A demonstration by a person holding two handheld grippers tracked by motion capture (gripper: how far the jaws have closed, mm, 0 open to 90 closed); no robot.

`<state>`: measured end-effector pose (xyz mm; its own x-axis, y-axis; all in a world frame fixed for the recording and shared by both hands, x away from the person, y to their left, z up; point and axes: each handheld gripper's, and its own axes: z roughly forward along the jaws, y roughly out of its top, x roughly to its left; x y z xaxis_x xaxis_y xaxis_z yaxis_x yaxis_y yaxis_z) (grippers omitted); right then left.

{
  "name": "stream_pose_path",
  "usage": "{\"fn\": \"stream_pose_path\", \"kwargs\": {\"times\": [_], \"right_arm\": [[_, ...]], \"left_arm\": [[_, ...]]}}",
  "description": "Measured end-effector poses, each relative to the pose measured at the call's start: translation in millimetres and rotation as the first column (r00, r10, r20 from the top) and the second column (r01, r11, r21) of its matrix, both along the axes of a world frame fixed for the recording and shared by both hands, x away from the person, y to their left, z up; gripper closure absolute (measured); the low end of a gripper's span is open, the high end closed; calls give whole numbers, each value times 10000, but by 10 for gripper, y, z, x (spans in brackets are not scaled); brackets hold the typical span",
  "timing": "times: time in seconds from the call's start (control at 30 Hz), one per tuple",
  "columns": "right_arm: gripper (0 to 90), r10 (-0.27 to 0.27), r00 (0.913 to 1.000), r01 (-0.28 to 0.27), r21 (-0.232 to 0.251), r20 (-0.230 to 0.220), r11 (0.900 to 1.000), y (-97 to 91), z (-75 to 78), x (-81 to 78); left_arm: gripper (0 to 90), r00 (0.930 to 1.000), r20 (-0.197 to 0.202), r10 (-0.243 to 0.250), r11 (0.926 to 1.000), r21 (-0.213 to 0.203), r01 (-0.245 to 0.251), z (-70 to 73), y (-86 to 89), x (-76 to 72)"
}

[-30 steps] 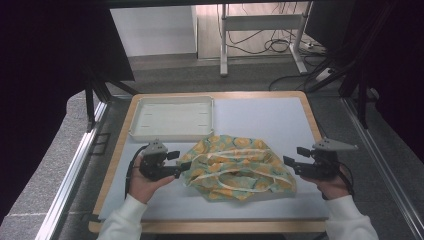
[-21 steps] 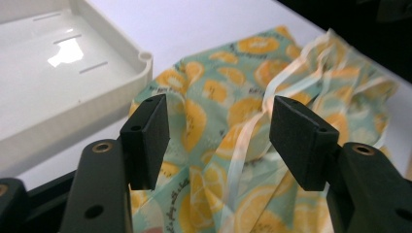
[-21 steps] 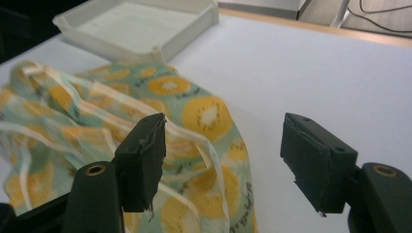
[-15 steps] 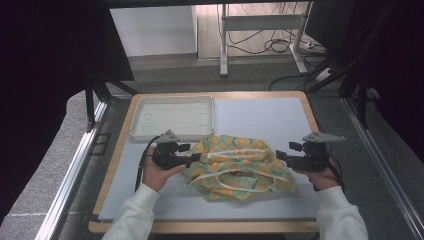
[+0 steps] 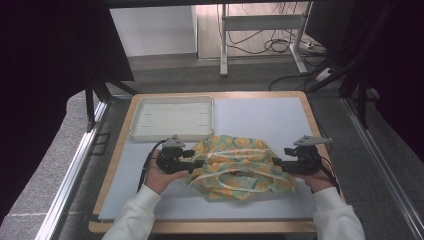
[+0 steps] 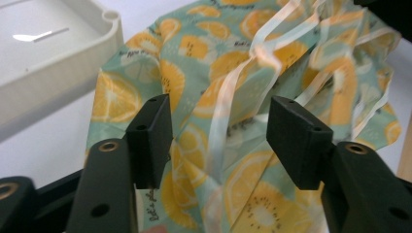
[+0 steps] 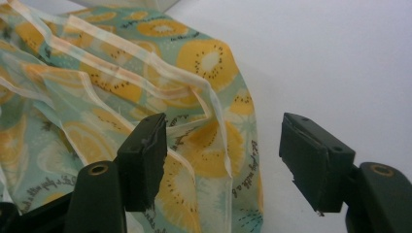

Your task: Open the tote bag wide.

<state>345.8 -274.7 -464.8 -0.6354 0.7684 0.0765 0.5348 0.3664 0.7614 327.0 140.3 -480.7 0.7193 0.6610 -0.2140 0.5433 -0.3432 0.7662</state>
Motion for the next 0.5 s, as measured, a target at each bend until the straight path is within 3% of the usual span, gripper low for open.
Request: {"fn": "stream_pose_path", "kwargs": {"times": [0.13, 0.27, 0.3, 0.37, 0.5], "right_arm": [[370, 81, 9998, -83, -79, -202, 9999, 31, -54, 31], [447, 182, 9995, -198, -629, -260, 9978, 84, -109, 59], [516, 295, 9987, -328, -786, -421, 9964, 97, -133, 71], [549, 343, 9983, -383, -841, -477, 9957, 101, -142, 76], [753, 485, 9975, -534, -972, -521, 9938, 105, -146, 82]], "left_arm": [[515, 10000, -9, 52, 9996, 269, -51, -46, -31, 5], [666, 9999, 111, 34, 9988, 485, -40, -77, -81, -9], [752, 9999, 101, 42, 9988, 492, -47, -81, -91, -11], [780, 10000, 73, -5, 9984, 563, 1, -88, -100, -10], [872, 9999, 52, 92, 9987, 504, -94, -91, -93, -9]]}}
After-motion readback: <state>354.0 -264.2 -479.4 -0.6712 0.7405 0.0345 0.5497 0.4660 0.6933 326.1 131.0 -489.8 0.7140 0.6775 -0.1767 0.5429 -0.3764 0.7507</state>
